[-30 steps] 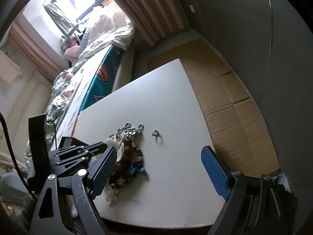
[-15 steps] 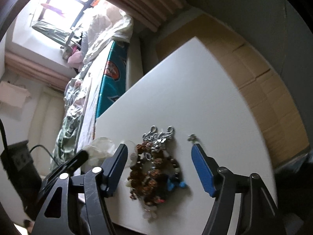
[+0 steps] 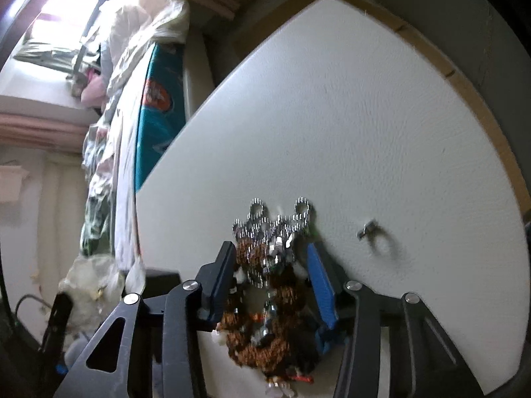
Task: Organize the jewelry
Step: 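Carry the white tissue with the left tool and drop it into the black box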
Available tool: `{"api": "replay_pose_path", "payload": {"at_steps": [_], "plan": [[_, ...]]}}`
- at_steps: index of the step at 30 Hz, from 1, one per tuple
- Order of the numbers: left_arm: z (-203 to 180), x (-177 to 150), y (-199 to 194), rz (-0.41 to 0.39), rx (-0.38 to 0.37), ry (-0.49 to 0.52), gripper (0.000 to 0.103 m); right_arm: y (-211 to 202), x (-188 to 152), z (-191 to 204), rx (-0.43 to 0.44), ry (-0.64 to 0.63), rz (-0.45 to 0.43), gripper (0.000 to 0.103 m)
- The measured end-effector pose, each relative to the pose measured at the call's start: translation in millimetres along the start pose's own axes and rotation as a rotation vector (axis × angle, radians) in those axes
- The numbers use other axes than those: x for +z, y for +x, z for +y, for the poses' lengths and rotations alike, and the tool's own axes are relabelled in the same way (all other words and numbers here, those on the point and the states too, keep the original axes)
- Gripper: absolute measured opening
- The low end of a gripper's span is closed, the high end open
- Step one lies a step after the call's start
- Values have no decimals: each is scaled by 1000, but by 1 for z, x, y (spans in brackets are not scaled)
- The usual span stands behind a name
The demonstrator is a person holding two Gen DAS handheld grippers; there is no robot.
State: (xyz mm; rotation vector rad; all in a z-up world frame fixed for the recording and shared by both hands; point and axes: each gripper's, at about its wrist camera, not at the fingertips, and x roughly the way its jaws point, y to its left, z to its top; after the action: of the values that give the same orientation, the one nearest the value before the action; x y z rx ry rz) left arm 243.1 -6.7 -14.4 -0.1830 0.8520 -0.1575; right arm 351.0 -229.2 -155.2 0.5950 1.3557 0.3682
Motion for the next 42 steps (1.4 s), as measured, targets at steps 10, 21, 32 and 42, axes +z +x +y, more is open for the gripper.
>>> {"api": "replay_pose_path", "payload": {"at_steps": [10, 21, 32, 42], "plan": [[29, 5, -38, -67, 11, -44, 1, -33, -6, 24, 56, -70, -69, 15], [51, 11, -73, -141, 23, -76, 1, -103, -23, 115, 124, -286, -200, 15], [65, 15, -107, -221, 19, -97, 1, -155, -45, 191, 162, -425, -316, 15], [75, 15, -124, -248, 19, -105, 1, -149, -68, 231, 206, -487, -307, 15]]}}
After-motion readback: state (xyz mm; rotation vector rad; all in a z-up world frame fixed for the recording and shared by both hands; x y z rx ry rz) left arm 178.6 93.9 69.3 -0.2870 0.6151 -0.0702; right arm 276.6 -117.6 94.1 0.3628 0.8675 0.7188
